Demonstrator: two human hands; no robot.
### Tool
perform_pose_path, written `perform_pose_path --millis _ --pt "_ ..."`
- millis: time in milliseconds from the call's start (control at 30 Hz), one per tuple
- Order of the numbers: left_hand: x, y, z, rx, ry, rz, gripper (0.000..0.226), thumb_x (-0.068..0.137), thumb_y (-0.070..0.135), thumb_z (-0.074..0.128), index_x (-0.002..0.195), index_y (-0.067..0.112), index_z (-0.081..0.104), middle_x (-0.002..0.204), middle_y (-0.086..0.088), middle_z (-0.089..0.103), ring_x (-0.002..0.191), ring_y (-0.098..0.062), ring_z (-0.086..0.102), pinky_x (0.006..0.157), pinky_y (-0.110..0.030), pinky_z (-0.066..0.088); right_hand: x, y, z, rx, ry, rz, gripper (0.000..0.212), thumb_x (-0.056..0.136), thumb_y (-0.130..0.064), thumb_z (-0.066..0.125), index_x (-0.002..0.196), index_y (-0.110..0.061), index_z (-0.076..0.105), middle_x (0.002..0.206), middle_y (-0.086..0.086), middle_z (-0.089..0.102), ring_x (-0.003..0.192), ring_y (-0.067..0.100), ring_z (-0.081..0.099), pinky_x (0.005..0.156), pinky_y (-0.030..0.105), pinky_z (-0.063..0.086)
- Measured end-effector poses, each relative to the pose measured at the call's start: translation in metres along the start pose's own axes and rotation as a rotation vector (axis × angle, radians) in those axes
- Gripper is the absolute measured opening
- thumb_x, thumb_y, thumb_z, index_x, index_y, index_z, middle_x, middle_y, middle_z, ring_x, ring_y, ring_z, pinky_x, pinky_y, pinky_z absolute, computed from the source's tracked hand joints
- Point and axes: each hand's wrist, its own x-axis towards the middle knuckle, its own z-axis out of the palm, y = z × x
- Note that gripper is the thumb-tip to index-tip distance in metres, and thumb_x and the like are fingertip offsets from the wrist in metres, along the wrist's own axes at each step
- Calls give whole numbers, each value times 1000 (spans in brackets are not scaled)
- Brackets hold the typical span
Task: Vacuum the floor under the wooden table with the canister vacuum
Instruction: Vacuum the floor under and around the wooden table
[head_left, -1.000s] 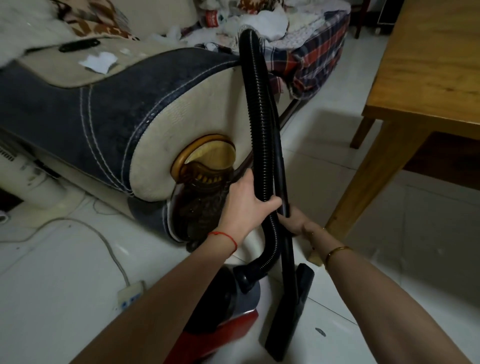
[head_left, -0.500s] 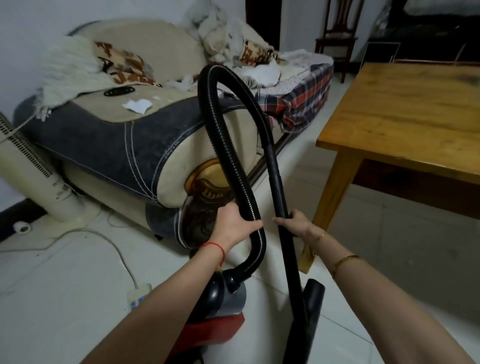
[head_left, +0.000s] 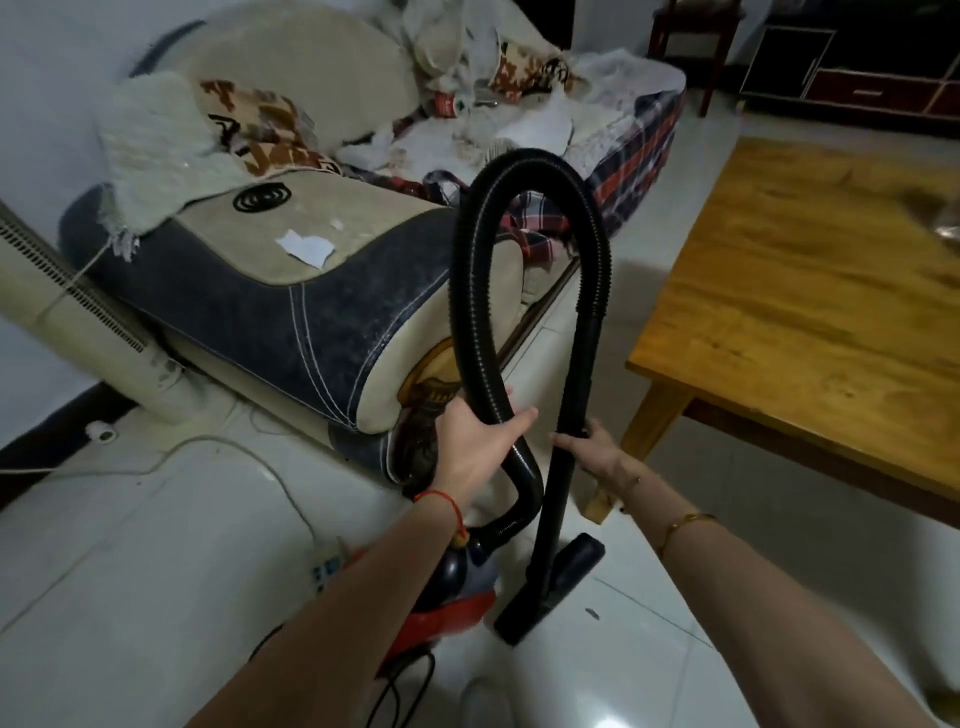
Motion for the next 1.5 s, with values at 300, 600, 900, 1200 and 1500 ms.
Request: perform_pose_path --millis 300,600,900,1200,1500 --pt "8 107 -61 2 158 52 29 75 25 78 97 20 60 82 8 66 80 -2 63 74 -18 48 -44 -67 -8 4 -44 156 76 88 -40 64 147 -18 21 142 9 43 125 32 46 97 44 43" --pt "38 167 -88 314 -62 16 27 74 27 76 92 31 56 79 7 68 70 -2 67 69 -23 57 -61 -154 -24 84 33 42 44 89 -17 65 125 -7 43 121 12 55 93 19 55 76 26 48" --pt "49 180 -103 591 -280 -24 40 70 23 75 104 25 54 90 7 66 82 -11 66 81 -34 58 -66 -244 -23 -504 157 -287 56 83 -20 70 131 -14 41 124 13 37 101 35 57 95 41 49" --pt "59 191 -95 1078 -317 -7 45 79 28 70 113 11 47 101 -9 65 90 -28 66 69 -34 52 -86 -235 15 -783 -126 -451 48 80 -24 66 125 -20 52 118 9 47 109 33 45 96 38 38" --pt "19 138 -92 1397 -385 -125 48 88 33 64 125 11 44 121 -9 56 107 -25 60 86 -33 49 -121 -173 19 -231 10 -239 20 88 -3 51 105 -9 58 107 9 59 93 23 58 79 28 45"
